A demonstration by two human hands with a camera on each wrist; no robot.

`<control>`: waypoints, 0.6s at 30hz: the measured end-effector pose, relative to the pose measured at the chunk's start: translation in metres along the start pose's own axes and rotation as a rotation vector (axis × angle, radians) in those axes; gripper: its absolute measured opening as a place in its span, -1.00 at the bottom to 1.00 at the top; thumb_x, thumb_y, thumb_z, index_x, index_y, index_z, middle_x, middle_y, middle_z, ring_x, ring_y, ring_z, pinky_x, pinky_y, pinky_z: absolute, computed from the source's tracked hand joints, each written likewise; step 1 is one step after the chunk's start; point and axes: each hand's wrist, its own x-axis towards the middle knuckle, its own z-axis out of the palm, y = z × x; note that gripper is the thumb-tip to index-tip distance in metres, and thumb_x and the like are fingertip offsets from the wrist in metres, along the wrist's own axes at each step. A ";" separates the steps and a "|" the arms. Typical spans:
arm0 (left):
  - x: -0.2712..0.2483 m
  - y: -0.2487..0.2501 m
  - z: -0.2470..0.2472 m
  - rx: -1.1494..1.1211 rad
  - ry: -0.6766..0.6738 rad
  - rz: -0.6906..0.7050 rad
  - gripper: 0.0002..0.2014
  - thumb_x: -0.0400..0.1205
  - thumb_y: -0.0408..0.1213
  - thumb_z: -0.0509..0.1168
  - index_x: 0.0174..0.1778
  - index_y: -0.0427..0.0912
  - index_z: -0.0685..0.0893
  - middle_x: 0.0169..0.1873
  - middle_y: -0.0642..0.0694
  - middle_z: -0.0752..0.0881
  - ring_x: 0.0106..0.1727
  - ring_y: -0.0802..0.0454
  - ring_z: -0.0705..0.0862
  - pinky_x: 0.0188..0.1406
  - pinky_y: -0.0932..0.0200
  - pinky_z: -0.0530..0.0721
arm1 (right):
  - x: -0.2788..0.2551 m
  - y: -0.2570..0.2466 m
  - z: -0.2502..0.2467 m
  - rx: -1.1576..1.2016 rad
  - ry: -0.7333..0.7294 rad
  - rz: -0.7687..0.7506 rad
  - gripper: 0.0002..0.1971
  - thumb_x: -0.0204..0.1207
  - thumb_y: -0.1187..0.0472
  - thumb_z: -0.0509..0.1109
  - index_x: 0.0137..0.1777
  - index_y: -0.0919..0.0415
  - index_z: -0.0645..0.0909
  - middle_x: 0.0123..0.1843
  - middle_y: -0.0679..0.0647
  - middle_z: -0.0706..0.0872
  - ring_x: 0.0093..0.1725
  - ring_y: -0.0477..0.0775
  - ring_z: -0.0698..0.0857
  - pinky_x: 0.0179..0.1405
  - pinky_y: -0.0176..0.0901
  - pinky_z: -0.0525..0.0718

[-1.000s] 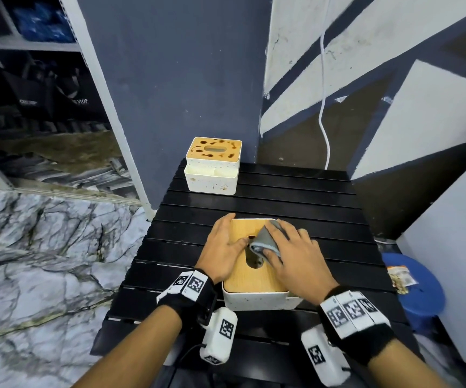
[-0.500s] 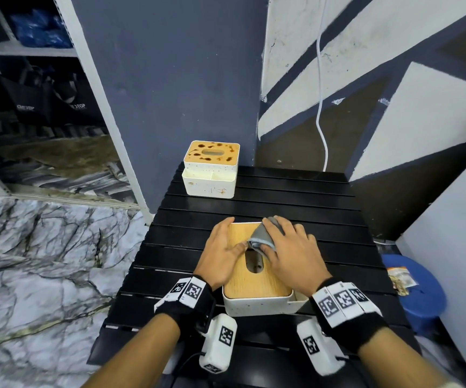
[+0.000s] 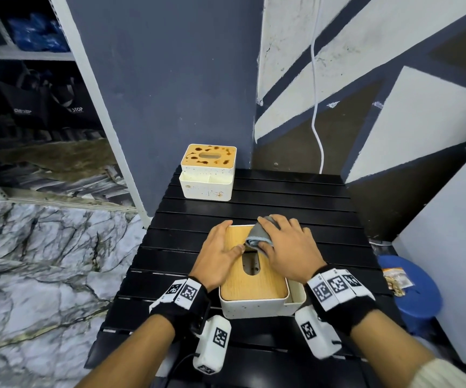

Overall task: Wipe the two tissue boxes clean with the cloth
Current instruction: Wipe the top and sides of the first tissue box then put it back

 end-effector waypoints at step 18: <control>0.002 0.005 -0.010 0.080 -0.106 0.057 -0.36 0.74 -0.17 0.32 0.72 -0.07 0.22 0.67 -0.05 0.30 0.61 0.01 0.35 0.44 0.25 0.28 | 0.001 0.004 -0.001 0.067 -0.013 0.023 -0.45 0.66 -0.10 0.14 0.62 -0.09 0.15 0.51 0.05 0.40 0.41 0.15 0.41 0.33 0.12 0.45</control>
